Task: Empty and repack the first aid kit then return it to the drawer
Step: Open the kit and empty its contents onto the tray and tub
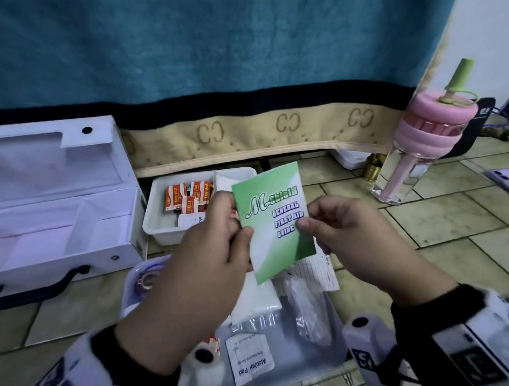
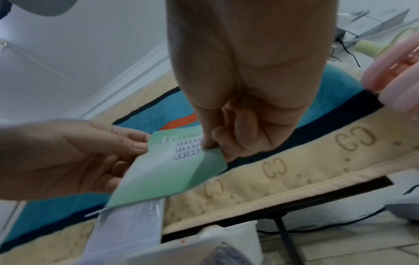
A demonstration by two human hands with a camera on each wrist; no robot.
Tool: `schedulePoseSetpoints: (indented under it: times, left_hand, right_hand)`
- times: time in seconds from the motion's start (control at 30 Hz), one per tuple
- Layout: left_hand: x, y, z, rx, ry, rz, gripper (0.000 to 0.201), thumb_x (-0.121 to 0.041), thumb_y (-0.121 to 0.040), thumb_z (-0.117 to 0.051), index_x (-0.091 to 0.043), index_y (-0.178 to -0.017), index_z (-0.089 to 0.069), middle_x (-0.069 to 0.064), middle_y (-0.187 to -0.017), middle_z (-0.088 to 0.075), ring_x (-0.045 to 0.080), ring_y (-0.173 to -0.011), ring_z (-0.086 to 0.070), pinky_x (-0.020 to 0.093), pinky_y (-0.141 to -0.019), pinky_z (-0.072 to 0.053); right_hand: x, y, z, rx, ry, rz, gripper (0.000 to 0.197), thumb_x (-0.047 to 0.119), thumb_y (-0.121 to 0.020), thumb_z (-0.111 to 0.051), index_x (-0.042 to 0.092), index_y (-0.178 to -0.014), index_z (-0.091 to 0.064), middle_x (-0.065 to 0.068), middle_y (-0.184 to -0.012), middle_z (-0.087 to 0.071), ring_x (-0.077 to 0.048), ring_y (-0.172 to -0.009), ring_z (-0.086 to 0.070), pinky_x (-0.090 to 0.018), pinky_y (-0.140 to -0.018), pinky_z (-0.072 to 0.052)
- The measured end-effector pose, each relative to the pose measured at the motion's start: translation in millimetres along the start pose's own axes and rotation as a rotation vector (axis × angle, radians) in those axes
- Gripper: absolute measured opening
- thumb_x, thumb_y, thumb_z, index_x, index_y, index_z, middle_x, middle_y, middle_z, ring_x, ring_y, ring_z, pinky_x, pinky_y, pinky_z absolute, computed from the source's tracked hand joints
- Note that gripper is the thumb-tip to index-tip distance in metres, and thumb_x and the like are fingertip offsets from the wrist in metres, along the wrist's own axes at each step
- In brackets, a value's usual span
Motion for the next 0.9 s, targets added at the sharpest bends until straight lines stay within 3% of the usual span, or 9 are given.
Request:
schedulePoseSetpoints:
  times: [0.1, 0.17, 0.3, 0.4, 0.53, 0.6, 0.67, 0.77, 0.9]
  left_hand:
    - [0.5, -3.6, -2.6, -0.004, -0.045, -0.016, 0.024, -0.015, -0.094, -0.046, -0.037, -0.103, -0.042, -0.014, -0.083, -0.070, 0.002, -0.076, -0.067, 0.039, -0.080, -0.056]
    - [8.1, -4.9, 5.1, -0.030, -0.064, 0.004, 0.028, -0.015, -0.093, -0.046, -0.042, -0.100, -0.042, -0.016, -0.084, -0.069, 0.004, -0.078, -0.067, 0.042, -0.080, -0.055]
    - [26.2, -4.4, 19.8, -0.009, -0.161, 0.104, 0.024, -0.016, -0.094, -0.042, -0.040, -0.099, -0.044, -0.019, -0.084, -0.067, 0.008, -0.074, -0.067, 0.041, -0.074, -0.055]
    - [32.3, -1.2, 29.1, 0.037, -0.254, 0.153, 0.022, -0.018, -0.097, -0.042, -0.039, -0.102, -0.047, -0.019, -0.088, -0.066, 0.007, -0.077, -0.065, 0.038, -0.073, -0.055]
    - [47.2, -3.8, 56.6, 0.019, -0.317, 0.193, 0.012, -0.023, -0.095, -0.050, -0.032, -0.103, -0.052, -0.014, -0.092, -0.065, 0.010, -0.079, -0.065, 0.033, -0.069, -0.055]
    - [59.7, -10.2, 76.3, 0.018, -0.410, 0.203, 0.012, -0.025, -0.091, -0.058, -0.029, -0.102, -0.054, -0.010, -0.096, -0.064, 0.008, -0.079, -0.061, 0.026, -0.066, -0.048]
    - [81.7, -19.0, 98.2, 0.058, -0.585, 0.240, 0.026, -0.032, -0.085, -0.066, -0.024, -0.108, -0.056, -0.002, -0.108, -0.061, 0.013, -0.083, -0.056, 0.028, -0.070, -0.041]
    - [125.6, -26.9, 122.4, 0.217, -0.806, 0.391, 0.050, -0.051, -0.079, -0.066, -0.025, -0.119, -0.053, 0.003, -0.122, -0.053, 0.018, -0.096, -0.053, 0.030, -0.081, -0.042]
    - [159.9, -31.7, 119.6, 0.401, -0.900, 0.412, 0.062, -0.057, -0.083, -0.058, -0.026, -0.135, -0.041, 0.005, -0.139, -0.043, 0.023, -0.124, -0.044, 0.029, -0.097, -0.037]
  right_hand:
    - [-14.8, -6.8, 33.6, -0.229, 0.155, -0.008, 0.015, 0.020, -0.086, -0.066, 0.012, -0.073, -0.064, 0.001, -0.057, -0.059, -0.012, -0.047, -0.043, -0.018, -0.043, -0.031]
    - [-26.8, -8.9, 54.0, -0.312, 0.339, -0.039, 0.012, 0.019, -0.086, -0.065, 0.011, -0.077, -0.067, 0.001, -0.059, -0.058, -0.009, -0.051, -0.045, -0.016, -0.044, -0.032]
    - [-55.5, -16.1, 42.5, -0.112, 0.609, -0.212, 0.014, 0.022, -0.086, -0.065, 0.009, -0.085, -0.069, -0.009, -0.073, -0.061, -0.021, -0.063, -0.051, -0.027, -0.050, -0.033]
    - [-63.4, -22.6, 19.1, 0.040, 0.667, -0.235, 0.014, 0.022, -0.088, -0.063, 0.010, -0.084, -0.069, -0.013, -0.083, -0.064, -0.024, -0.074, -0.053, -0.027, -0.055, -0.034]
    - [-73.3, -32.1, -0.9, 0.145, 0.694, -0.289, 0.030, 0.022, -0.092, -0.056, 0.013, -0.063, -0.053, -0.009, -0.071, -0.059, -0.024, -0.068, -0.056, -0.024, -0.052, -0.038]
    - [-73.1, -34.7, -3.8, 0.171, 0.749, -0.309, 0.030, 0.026, -0.095, -0.051, 0.010, -0.069, -0.051, -0.010, -0.075, -0.057, -0.025, -0.070, -0.054, -0.023, -0.051, -0.035]
    - [-67.5, -35.2, -2.4, 0.195, 0.846, -0.320, 0.031, 0.033, -0.095, -0.050, 0.010, -0.074, -0.049, -0.010, -0.079, -0.052, -0.025, -0.074, -0.051, -0.025, -0.049, -0.032]
    - [-34.3, -38.2, 1.9, 0.182, 1.016, -0.240, 0.038, 0.041, -0.093, -0.050, 0.009, -0.074, -0.057, -0.013, -0.083, -0.058, -0.030, -0.088, -0.058, -0.026, -0.065, -0.038]
    - [33.9, -56.8, -27.2, 0.152, 0.974, 0.039, 0.034, 0.038, -0.094, -0.048, 0.014, -0.111, -0.064, -0.010, -0.112, -0.065, -0.028, -0.104, -0.059, -0.031, -0.083, -0.045]
Point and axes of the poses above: each hand's wrist, its own y-axis away from the middle knuckle, its own z-axis out of the back of the hand, x = y × z, the point moved 8 cm from there along -y, towards the middle knuckle
